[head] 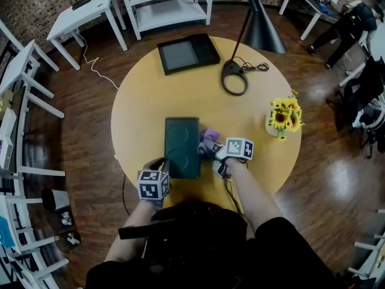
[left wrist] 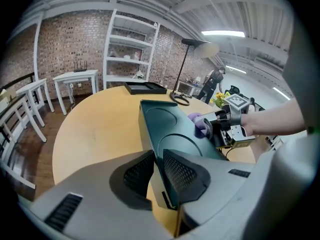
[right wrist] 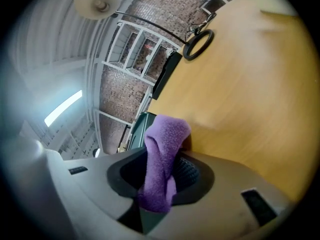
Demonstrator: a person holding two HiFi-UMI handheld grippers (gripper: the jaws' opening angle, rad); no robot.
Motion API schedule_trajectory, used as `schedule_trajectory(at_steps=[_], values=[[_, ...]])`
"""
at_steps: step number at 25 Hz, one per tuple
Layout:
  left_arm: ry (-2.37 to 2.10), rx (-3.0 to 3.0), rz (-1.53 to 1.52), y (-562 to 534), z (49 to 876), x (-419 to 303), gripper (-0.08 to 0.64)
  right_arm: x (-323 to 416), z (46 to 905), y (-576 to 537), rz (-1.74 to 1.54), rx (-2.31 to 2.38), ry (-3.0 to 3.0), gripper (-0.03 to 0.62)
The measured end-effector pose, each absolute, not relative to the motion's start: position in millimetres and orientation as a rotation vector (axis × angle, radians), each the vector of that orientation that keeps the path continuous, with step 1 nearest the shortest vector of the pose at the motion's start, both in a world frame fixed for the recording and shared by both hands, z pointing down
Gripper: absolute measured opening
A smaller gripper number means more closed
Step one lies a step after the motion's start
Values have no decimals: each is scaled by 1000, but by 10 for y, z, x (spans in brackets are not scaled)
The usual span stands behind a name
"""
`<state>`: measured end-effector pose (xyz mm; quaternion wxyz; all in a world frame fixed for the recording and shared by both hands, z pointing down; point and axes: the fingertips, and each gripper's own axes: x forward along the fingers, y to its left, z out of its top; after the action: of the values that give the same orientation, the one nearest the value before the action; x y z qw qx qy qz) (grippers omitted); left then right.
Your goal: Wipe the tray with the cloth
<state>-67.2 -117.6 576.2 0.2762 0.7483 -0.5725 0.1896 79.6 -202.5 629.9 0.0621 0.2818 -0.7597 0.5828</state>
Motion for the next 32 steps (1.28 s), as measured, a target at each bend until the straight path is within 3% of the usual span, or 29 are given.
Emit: schedule_trajectory(at_steps=[8,32], values=[[-1550,2016,492,-1189,5772,-683,55,908,6290,-1737,1940,955,-2316,121],[-1444,2063,489,-1179,5742,-690,58,888,6348,-843,1939,935,-2281,121]])
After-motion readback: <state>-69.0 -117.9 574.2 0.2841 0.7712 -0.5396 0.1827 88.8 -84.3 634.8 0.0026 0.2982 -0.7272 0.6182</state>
